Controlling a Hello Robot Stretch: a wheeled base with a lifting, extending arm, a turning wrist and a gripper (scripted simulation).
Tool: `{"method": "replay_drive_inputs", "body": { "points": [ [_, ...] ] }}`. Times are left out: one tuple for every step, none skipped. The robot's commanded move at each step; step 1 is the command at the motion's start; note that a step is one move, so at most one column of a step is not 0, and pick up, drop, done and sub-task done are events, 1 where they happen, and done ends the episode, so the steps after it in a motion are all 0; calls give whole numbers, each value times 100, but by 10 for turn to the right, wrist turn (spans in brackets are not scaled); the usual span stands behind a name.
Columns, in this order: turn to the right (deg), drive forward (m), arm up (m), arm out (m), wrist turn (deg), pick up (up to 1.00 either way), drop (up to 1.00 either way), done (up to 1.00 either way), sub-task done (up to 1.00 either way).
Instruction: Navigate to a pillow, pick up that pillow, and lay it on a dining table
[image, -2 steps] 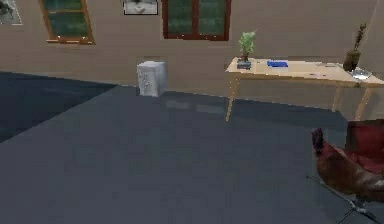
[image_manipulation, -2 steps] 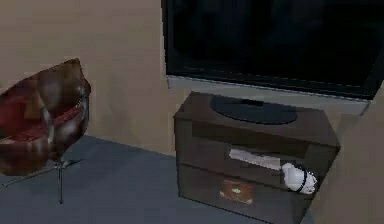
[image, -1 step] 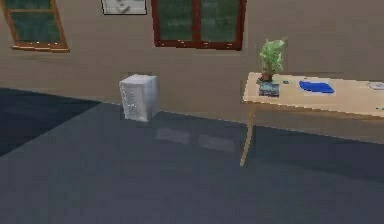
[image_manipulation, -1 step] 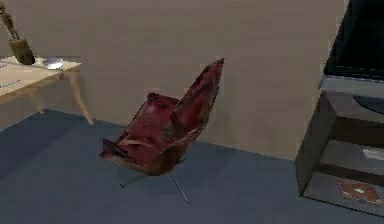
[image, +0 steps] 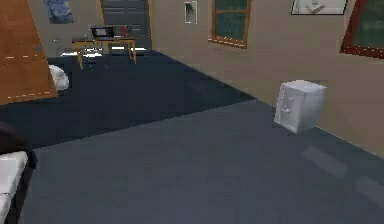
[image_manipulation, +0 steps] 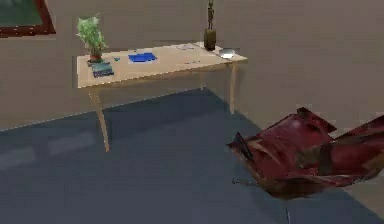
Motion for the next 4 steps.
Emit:
{"method": "replay_drive_inputs", "body": {
  "points": [
    [-270, 0, 0, 0, 0, 0, 0, 0, 0],
    [0, 100, 0, 0, 0, 0, 0, 0, 0],
    [-90, 0, 0, 0, 0, 0, 0, 0, 0],
    [0, 40, 0, 0, 0, 0, 0, 0, 0]
  ]
}}
